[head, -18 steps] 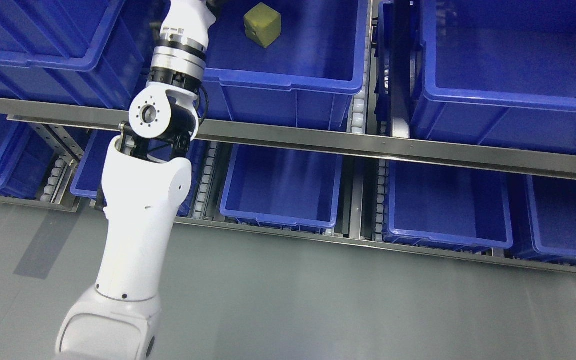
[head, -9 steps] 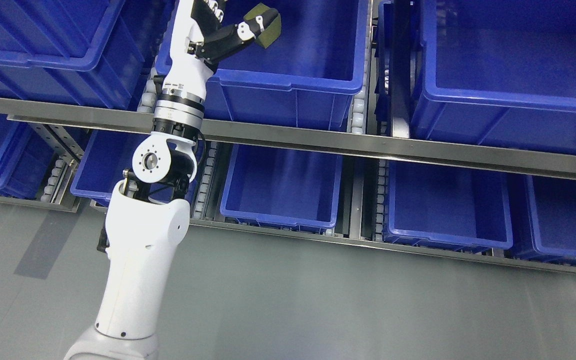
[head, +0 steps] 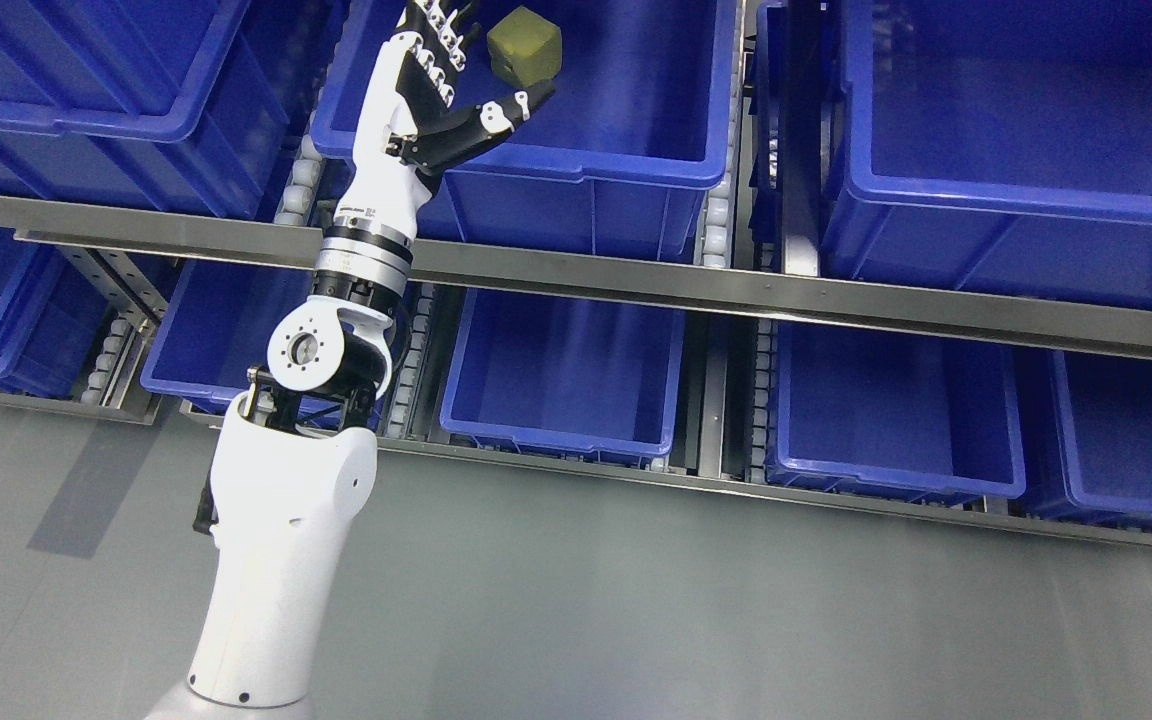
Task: Move yellow foam block to right shelf middle
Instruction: 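Withdraw the open left hand from the blue bin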
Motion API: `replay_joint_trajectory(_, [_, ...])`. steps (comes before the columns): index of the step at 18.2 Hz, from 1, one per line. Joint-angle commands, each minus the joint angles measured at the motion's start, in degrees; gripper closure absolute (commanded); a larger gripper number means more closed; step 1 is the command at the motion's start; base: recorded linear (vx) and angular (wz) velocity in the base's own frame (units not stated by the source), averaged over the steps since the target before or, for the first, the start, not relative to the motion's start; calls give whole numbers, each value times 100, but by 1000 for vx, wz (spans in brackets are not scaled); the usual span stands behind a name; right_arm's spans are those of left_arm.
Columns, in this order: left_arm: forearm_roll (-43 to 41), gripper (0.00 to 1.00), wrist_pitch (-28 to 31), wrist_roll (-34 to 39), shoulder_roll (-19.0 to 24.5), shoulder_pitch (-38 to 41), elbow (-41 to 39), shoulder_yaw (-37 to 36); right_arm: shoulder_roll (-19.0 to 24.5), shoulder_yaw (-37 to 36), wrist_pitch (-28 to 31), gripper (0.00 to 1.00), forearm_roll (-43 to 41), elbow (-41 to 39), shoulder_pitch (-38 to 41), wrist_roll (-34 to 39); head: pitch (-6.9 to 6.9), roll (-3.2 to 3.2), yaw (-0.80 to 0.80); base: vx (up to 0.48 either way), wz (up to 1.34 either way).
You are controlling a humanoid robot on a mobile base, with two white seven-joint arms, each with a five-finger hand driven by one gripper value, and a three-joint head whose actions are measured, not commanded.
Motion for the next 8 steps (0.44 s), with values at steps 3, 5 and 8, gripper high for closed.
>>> replay_joint_trajectory(3, [0, 0, 54, -2, 100, 53, -65, 44, -100, 0, 4, 0, 0, -100, -9, 4, 0, 0, 0, 0, 0])
replay_joint_trajectory(5, [0, 0, 54, -2, 100, 52, -65, 44, -100, 0, -5, 0, 0, -100, -9, 4, 0, 0, 0, 0, 0])
replay_joint_trajectory(8, [0, 0, 54, -2, 100, 52, -65, 52, -100, 0, 4, 0, 0, -100, -17, 4, 0, 0, 0, 0, 0])
